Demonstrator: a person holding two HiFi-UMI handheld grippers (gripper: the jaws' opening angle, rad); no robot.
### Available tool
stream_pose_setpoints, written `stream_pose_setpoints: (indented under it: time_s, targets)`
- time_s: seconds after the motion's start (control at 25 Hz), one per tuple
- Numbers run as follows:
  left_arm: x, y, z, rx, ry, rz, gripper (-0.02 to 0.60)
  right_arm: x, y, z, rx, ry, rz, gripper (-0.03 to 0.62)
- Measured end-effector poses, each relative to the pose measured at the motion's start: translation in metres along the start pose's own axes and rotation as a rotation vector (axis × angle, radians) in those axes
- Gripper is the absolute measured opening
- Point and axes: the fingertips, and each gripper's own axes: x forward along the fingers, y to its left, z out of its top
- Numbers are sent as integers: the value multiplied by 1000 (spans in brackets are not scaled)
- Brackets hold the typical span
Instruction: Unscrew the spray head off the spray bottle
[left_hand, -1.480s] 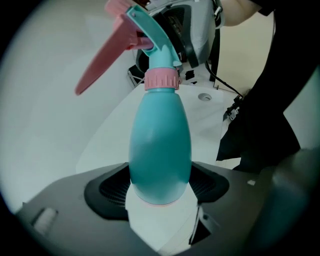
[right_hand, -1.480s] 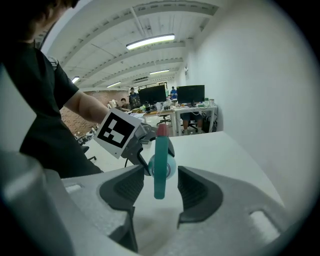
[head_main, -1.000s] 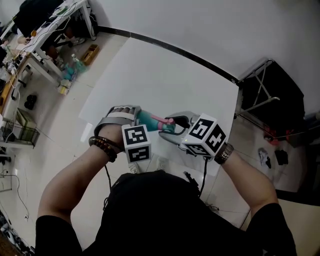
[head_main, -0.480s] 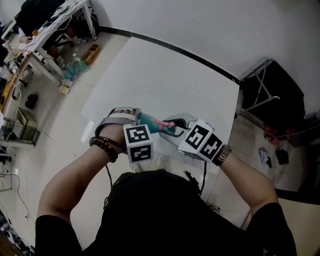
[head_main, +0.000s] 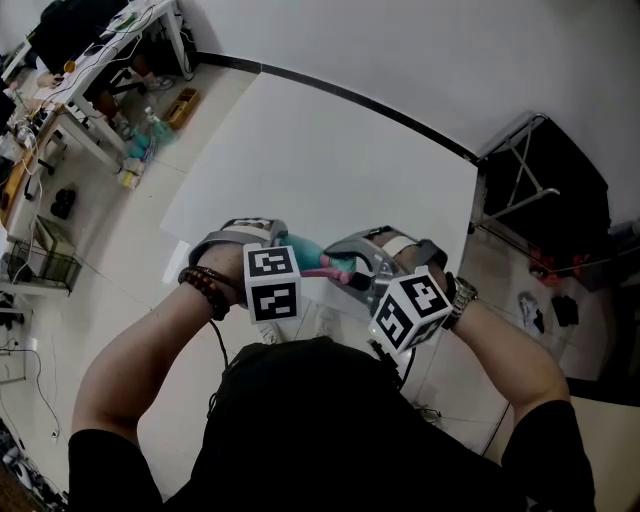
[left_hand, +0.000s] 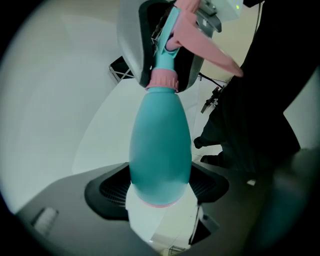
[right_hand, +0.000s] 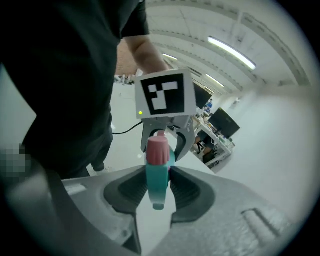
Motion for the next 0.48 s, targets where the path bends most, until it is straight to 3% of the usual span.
stream_pose_setpoints:
  time_s: [0.36, 0.48]
  targets:
    - [-1, -7, 6, 11, -31, -65, 388, -4, 13, -1, -610, 110, -116, 120]
    - [-1, -9, 10, 11, -44, -87, 388, -7, 15, 1, -751, 108, -163, 120]
